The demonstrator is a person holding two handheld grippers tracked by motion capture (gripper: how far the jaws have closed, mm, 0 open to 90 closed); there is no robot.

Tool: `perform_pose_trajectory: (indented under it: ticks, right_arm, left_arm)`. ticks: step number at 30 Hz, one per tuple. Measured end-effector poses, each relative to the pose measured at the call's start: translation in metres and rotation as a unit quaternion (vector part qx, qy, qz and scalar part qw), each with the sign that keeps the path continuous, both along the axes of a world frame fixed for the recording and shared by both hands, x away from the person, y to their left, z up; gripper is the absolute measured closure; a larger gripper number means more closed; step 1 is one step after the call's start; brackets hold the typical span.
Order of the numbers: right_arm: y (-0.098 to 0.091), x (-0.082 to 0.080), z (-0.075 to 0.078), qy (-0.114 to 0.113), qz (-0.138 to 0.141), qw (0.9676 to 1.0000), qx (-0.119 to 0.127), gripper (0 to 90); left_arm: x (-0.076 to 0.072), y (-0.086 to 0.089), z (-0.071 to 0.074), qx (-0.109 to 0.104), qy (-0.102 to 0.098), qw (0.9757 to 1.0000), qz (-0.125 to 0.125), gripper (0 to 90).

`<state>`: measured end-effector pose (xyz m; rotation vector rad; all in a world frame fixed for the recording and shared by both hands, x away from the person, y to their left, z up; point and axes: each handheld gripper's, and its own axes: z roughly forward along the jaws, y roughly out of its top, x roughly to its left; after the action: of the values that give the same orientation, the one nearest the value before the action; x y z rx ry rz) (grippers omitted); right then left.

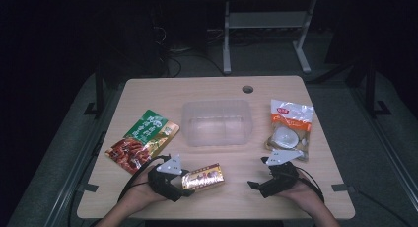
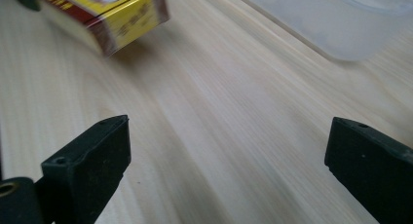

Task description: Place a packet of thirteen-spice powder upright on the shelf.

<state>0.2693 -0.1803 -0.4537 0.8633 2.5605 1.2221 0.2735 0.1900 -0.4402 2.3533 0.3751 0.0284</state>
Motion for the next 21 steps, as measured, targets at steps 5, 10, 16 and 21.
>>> perform_pose_trajectory:
  ticks: [5, 10, 16, 21]
  right_arm:
    - [0.006, 0.001, 0.009, -0.006, 0.039, 0.9992, 0.006, 2.5]
    - [0.017, 0.007, 0.016, 0.002, 0.08, 0.9966, 0.018, 2.5]
    - [0.024, 0.016, 0.022, 0.002, 0.104, 0.9942, 0.031, 2.5]
    - [0.034, 0.025, 0.032, 0.001, 0.129, 0.9912, 0.029, 2.5]
  left_arm:
    - [0.002, 0.003, 0.002, -0.007, 0.003, 1.0, 0.002, 32.1]
    - [0.005, 0.006, 0.005, -0.02, 0.005, 0.9998, 0.002, 32.1]
    - [0.009, 0.01, 0.008, -0.023, 0.005, 0.9997, 0.002, 32.1]
    - [0.01, 0.011, 0.009, -0.03, 0.007, 0.9995, 0.004, 32.1]
